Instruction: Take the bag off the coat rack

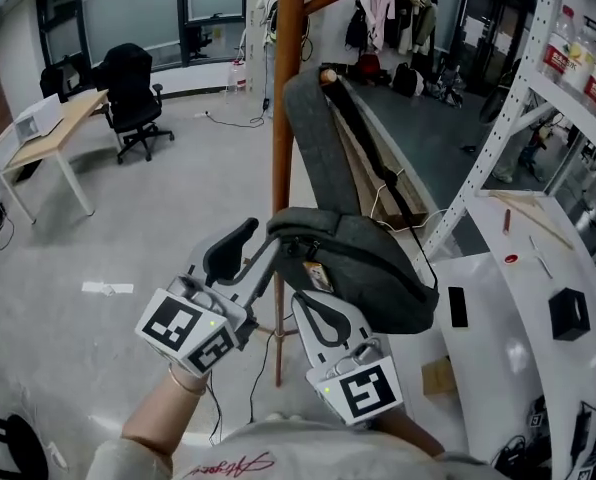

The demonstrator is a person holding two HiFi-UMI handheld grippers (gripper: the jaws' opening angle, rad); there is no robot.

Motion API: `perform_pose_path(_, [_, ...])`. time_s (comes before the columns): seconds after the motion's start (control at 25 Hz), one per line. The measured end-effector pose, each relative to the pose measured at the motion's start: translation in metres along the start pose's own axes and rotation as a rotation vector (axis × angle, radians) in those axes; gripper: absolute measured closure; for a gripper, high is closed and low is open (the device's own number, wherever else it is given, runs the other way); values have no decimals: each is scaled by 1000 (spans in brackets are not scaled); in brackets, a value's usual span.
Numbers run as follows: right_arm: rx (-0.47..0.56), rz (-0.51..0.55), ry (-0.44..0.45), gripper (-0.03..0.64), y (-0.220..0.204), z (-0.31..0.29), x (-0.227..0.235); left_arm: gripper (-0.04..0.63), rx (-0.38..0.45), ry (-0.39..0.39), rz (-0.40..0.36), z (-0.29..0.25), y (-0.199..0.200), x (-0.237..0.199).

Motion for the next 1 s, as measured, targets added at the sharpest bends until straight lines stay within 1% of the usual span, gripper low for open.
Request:
perform_pose_path(0.08, [-15,3,-1,597,-3,-1,-1,423,4,-39,38,-19,16,-13])
perform_pose_path(0.16, [-25,5,-2,597,-4,-2,-2,374,-11,-80,73,-42,26,-27])
perform_pose_path(0.24, [-42,19,-10,597,-5,-1,-1,346,-18,-109,116,-63,33,-37])
perform_pose_path(0.32, [-65,31,-28,597,-7,1,1,337,-21,-154,177,-80,39,-40])
perform_pose_path(0.4, [-75,28,-46,597,-6,2,6,334,-35,-224,220,-93,44,-37])
perform_pose_path(0.48, [-77,26,-61,597,-6,3,10,331,-56,-278,225,-104,47,-31])
perform_pose_path(0.6, [-80,34,-73,597,-6,3,13,330,-82,-306,218,-116,49,-28])
perform_pose_path(0.68, [-83,35,-78,597,-8,3,14,327,-96,-322,230,-121,49,-29])
perform_pose_path(0.8, [-85,32,-85,597,-8,4,16,327,-108,-372,246,-125,49,-30])
perform_pose_path(0.88, [-83,30,-93,597,-7,5,18,327,-94,-416,254,-125,51,-30])
perform_pose_path(1.0, [-84,28,-101,597,-8,7,19,327,-29,-457,293,-120,61,-29])
Point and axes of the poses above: the fingertips, and each gripper's own axes: z backward along the fingers, x to its right, y out of its top, the point moved 5 cm from there along z, backward along the fingers, and after that the axes turned 9 degrees about -x, right-handed, at the moved point
